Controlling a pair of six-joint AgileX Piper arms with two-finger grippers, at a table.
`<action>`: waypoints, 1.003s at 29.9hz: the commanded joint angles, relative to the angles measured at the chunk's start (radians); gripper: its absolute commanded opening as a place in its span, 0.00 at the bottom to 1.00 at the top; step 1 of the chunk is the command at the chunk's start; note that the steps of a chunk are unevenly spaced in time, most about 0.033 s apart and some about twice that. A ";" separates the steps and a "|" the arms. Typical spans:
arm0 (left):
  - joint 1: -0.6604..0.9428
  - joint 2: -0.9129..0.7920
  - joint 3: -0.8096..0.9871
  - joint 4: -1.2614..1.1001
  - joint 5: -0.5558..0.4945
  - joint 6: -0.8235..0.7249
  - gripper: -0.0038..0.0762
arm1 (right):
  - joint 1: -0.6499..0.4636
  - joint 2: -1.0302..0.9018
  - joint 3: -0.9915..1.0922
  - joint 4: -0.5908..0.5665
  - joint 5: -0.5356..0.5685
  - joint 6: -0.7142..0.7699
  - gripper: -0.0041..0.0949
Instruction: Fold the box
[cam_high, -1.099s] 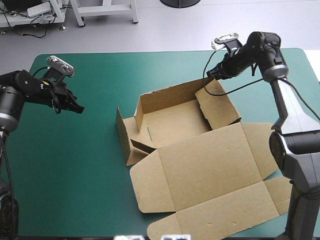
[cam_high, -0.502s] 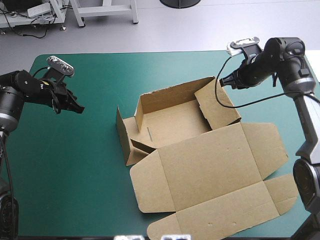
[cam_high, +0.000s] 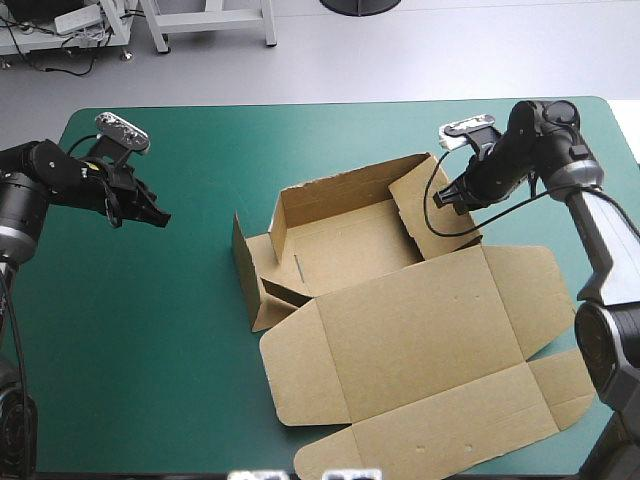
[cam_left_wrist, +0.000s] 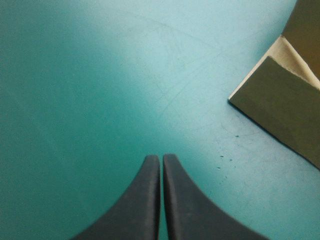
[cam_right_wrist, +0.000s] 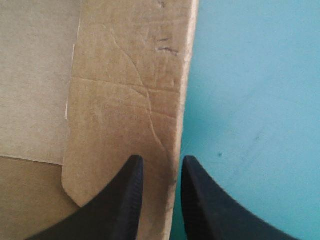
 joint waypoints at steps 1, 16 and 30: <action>0.002 -0.035 -0.026 -0.029 -0.031 0.001 0.07 | -0.004 -0.015 -0.022 0.012 0.010 -0.040 0.30; 0.002 -0.035 -0.026 -0.029 -0.031 0.008 0.07 | -0.004 0.104 -0.024 0.084 -0.044 -0.179 0.29; 0.002 -0.035 -0.026 -0.040 -0.089 -0.008 0.07 | -0.004 0.089 -0.026 0.223 -0.275 -0.112 0.02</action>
